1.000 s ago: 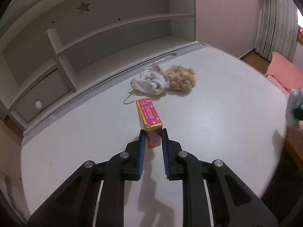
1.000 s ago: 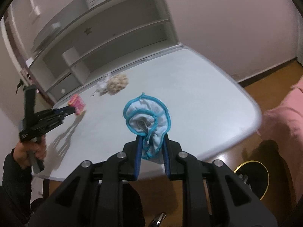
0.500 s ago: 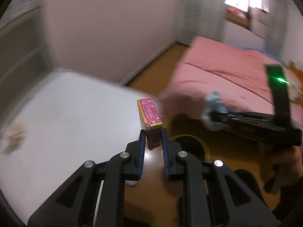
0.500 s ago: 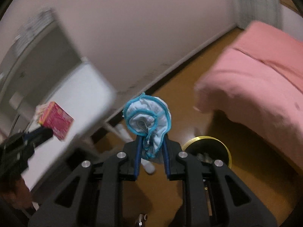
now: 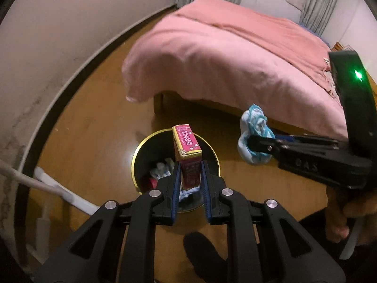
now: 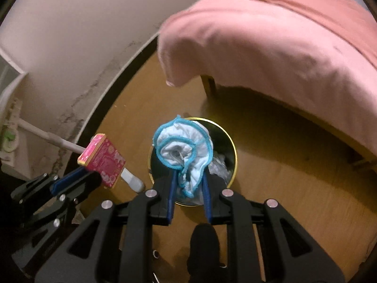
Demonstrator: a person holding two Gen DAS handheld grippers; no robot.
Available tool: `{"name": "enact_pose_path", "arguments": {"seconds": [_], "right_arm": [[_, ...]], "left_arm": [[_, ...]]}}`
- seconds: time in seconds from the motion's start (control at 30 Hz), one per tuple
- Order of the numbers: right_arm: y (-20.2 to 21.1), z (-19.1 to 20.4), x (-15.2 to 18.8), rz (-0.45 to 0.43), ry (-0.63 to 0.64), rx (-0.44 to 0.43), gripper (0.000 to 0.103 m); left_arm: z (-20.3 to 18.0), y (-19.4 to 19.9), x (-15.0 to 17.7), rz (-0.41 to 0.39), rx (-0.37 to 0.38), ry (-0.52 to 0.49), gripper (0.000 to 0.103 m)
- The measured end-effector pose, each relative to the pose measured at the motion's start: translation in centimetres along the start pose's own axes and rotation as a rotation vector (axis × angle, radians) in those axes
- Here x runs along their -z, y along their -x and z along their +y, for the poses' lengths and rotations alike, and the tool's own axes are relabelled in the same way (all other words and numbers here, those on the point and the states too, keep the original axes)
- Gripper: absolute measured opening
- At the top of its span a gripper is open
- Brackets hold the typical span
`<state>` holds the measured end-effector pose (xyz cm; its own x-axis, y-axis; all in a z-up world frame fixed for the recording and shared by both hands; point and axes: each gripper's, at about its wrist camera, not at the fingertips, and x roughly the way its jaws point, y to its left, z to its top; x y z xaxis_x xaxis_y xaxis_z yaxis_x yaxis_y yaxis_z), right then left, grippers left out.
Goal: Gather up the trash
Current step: 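Carry the cloth and box over the black bin and open both tools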
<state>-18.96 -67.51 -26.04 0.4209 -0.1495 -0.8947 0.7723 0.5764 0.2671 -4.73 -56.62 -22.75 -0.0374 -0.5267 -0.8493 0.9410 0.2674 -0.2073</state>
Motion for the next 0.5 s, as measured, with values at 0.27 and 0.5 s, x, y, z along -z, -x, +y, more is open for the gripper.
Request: {"name": "enact_pose_path", "arguments": {"seconds": [0.27, 0.5], "right_arm": [[-2.7, -1.4, 0.2, 0.034, -0.037, -0.021, 0.02], [-4.1, -1.8, -0.2, 0.061, -0.047, -0.047, 0.02]], "left_arm": [[0.2, -4.7, 0.1, 0.059, 0.006, 0.029, 0.016], [0.6, -6.1, -0.7, 0.062, 0.014, 0.032, 0.016]]}}
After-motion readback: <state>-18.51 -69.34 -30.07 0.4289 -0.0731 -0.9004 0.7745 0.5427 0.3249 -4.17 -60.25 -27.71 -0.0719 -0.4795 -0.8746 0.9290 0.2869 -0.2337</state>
